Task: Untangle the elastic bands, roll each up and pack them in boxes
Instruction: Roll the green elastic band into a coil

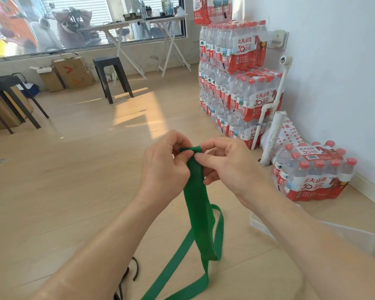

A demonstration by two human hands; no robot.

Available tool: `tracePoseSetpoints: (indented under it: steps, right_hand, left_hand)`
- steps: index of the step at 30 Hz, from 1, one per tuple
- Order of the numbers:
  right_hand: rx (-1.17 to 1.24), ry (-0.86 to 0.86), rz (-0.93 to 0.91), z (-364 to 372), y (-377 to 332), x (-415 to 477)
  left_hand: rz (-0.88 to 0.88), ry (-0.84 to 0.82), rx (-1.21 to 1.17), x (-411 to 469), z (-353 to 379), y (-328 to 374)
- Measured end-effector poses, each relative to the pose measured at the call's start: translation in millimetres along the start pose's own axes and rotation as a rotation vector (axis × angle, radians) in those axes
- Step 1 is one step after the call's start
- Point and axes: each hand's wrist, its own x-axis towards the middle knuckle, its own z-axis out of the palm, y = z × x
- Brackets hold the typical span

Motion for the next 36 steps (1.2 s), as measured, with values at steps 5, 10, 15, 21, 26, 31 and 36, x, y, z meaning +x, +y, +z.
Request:
tracePoseSetpoints:
  steps: [5,10,15,21,26,31,36]
  right_hand:
    - [0.087,-0.015,0.026,0,0,-1]
    - [0.181,-0.018,0.088,-4,-2,1]
    - [0.180,-0.024,0.096,-9,-3,2]
    - [-0.093,0.022,-0.070,-16,-5,3]
    - [-0.394,0.024,-0.275,-15,-7,2]
    - [-0.353,0.027,-0.216,-11,-4,3]
    - [-0.121,-0.034,0.059,-6,-4,3]
  left_hand:
    - [0.083,0.043,0.084,-1,0,-3]
    - [0.165,0.058,0.090,-4,3,-8]
    - [-0.121,-0.096,-0.308,2,-2,-5]
    - [-0.298,-0.245,-0.597,5,-13,0]
    - [-0.454,-0.444,-0.643,10,-18,-5]
    - [-0.338,-0.363,-0.383,9,-18,1]
    - [-0.298,-0.176,-0.247,7,-11,4]
